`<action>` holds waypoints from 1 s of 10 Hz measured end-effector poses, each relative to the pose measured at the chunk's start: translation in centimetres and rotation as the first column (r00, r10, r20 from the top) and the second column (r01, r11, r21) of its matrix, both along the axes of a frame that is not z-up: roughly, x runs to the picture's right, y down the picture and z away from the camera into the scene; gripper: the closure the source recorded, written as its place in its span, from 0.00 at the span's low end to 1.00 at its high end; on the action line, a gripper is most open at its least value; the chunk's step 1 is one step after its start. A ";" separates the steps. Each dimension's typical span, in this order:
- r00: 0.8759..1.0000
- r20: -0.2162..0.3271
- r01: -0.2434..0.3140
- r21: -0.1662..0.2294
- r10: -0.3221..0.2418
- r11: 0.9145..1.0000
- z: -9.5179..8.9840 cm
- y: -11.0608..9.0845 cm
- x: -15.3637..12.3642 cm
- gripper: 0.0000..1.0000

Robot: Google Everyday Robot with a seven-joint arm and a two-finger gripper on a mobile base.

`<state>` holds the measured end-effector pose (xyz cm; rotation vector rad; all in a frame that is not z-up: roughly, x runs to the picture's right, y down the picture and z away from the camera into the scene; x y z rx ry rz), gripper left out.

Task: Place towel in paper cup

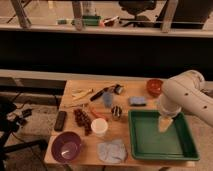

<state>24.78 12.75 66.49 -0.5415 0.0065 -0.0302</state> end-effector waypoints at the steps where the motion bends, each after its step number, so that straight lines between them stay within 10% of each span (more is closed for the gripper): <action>1: 0.999 0.031 0.018 0.000 -0.018 1.000 -0.3 0.4 -1.9 0.20; 10: 0.952 0.281 0.139 -0.037 -0.124 0.990 -5.7 6.7 -12.5 0.20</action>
